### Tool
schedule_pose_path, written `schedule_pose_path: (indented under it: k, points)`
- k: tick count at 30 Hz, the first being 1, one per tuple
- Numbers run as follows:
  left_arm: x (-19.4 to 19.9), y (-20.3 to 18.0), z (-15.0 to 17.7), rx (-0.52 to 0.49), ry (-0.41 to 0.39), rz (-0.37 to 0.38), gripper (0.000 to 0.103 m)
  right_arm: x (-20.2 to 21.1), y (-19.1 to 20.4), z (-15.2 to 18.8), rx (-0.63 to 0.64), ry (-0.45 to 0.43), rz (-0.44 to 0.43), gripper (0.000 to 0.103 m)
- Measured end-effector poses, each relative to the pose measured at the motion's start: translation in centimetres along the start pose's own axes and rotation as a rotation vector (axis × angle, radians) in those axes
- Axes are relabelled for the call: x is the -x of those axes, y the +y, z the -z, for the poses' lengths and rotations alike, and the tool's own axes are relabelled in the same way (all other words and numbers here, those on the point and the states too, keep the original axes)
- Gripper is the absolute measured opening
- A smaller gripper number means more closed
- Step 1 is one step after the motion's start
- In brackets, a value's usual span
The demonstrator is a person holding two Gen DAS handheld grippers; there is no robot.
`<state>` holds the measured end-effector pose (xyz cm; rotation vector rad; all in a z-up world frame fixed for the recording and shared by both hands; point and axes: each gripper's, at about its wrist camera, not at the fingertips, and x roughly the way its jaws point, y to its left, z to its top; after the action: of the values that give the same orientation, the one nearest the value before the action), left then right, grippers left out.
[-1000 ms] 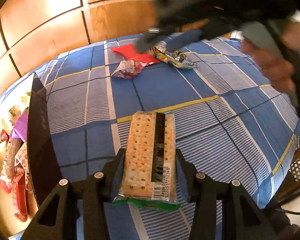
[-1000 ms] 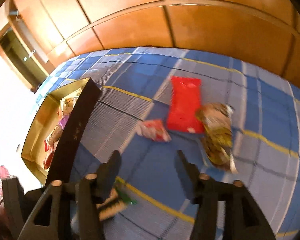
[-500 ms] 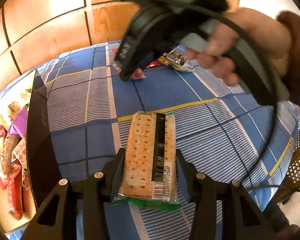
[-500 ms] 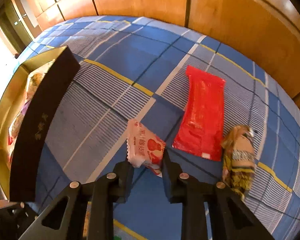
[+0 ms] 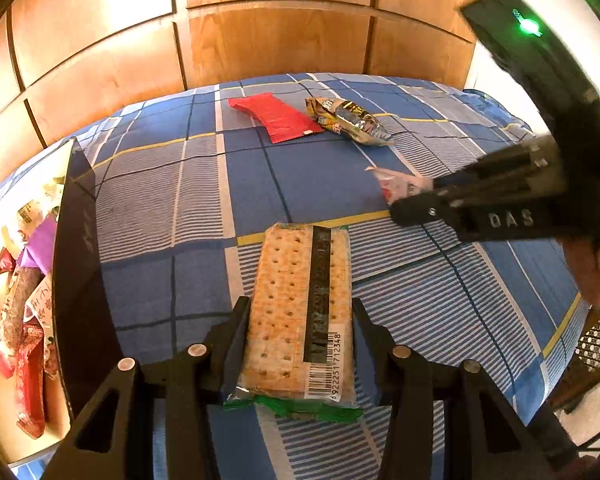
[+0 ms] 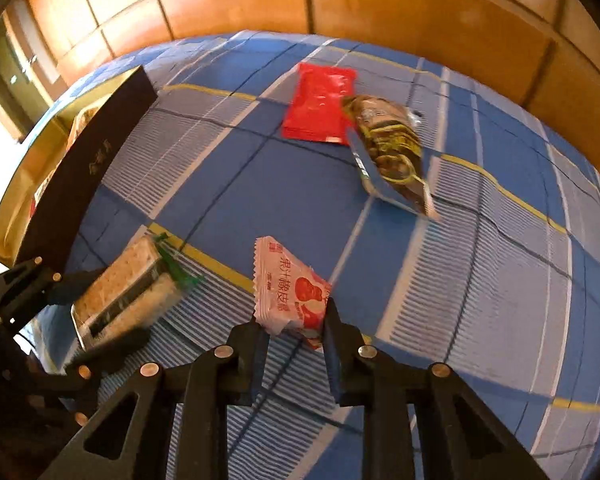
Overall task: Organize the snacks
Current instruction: 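Carry the cracker pack into the gold tray with the left gripper and release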
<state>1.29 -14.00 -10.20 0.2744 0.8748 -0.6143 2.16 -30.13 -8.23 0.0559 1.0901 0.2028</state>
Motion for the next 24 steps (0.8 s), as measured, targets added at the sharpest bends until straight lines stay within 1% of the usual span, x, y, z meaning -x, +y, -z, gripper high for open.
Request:
schedule_pose_path:
  k: [3, 7, 11, 13, 16, 20, 22, 24]
  points:
    - [0.1, 0.0, -0.3, 0.001, 0.015, 0.004, 0.047, 0.1, 0.2, 0.7, -0.013, -0.034, 0.023, 0.024]
    - [1.0, 0.7, -0.6, 0.05, 0.022, 0.041, 0.047, 0.3, 0.4, 1.4, -0.013, -0.058, 0.034, 0.024]
    - [3.8, 1.8, -1.3, 0.096, -0.03, 0.07, 0.047, 0.3, 0.3, 1.5, -0.014, -0.064, 0.037, 0.024]
    - [5.6, 3.1, -1.7, 0.134, -0.07, 0.079, 0.047, 0.1, 0.5, 1.4, -0.016, -0.066, 0.036, 0.024]
    - [8.2, 5.8, -2.3, 0.214, -0.116, 0.069, 0.047, 0.1, 0.4, 1.5, -0.023, -0.071, 0.03, 0.024]
    - [10.8, 11.4, -2.1, 0.37, -0.153, 0.002, 0.047, 0.1, 0.4, 1.5, -0.028, -0.077, 0.03, 0.024]
    - [11.6, 14.4, -1.5, 0.467, -0.15, -0.042, 0.047, 0.2, 0.6, 1.6, -0.022, -0.081, 0.039, 0.024]
    - [12.1, 17.4, -0.7, 0.553, -0.135, -0.105, 0.047, 0.2, 0.7, 1.7, -0.017, -0.084, 0.047, 0.024]
